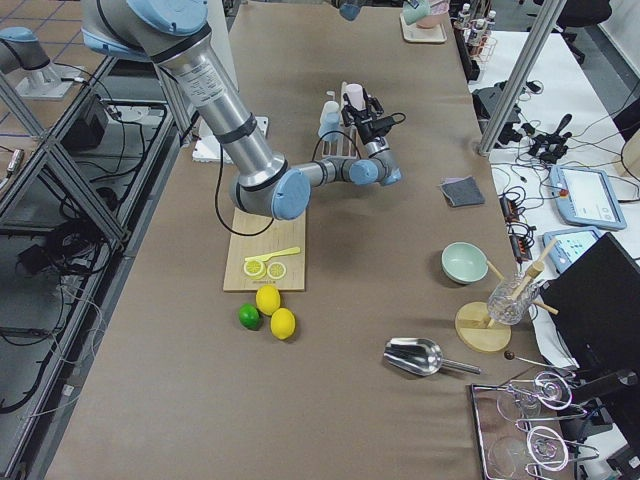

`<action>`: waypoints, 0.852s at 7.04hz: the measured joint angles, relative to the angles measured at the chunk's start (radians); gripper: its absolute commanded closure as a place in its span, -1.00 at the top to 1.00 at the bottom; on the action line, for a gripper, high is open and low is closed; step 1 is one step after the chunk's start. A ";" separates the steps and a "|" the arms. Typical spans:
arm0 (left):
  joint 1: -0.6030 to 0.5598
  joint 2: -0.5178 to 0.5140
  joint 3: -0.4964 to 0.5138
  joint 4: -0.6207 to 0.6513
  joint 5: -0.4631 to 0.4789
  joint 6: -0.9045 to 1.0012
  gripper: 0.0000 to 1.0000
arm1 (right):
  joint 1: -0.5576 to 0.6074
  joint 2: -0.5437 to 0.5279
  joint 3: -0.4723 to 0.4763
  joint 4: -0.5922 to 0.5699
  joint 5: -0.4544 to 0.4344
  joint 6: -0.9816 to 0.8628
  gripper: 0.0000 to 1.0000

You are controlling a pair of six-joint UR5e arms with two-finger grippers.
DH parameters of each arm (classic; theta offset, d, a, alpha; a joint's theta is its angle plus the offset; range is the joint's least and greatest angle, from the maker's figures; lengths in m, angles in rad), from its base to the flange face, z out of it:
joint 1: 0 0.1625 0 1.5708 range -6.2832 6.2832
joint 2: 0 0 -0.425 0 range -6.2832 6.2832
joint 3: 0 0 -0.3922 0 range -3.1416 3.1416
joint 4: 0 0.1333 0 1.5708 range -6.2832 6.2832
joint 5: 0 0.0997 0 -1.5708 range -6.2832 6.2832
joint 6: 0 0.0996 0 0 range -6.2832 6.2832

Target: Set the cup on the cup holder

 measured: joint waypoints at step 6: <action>0.347 0.012 -0.107 -0.158 0.501 0.163 -0.68 | 0.035 0.008 -0.011 -0.001 0.003 -0.100 -0.56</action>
